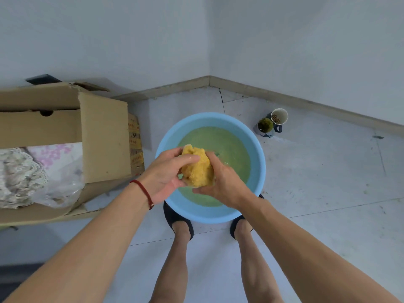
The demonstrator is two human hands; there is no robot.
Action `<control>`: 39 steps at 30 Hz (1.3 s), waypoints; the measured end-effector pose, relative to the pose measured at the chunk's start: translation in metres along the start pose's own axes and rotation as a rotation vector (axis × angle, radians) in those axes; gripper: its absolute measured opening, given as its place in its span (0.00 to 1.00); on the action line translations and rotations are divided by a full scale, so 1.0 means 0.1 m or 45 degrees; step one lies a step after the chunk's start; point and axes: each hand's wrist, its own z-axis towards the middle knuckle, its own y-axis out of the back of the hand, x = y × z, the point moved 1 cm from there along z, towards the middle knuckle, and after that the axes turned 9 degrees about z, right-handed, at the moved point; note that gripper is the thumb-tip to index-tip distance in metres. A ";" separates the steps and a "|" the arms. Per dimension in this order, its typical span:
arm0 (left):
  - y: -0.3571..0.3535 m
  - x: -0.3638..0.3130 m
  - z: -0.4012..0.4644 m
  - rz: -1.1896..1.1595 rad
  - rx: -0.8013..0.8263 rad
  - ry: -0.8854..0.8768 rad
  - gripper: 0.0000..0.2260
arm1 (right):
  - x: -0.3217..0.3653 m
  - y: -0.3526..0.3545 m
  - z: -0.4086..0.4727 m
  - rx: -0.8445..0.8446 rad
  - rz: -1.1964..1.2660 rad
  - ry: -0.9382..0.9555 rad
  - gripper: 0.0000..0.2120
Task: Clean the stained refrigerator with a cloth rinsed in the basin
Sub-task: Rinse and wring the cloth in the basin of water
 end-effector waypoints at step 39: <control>-0.03 -0.03 0.42 2.416 -0.015 -1.383 0.07 | 0.14 0.23 -0.04 0.634 0.738 -0.619 0.22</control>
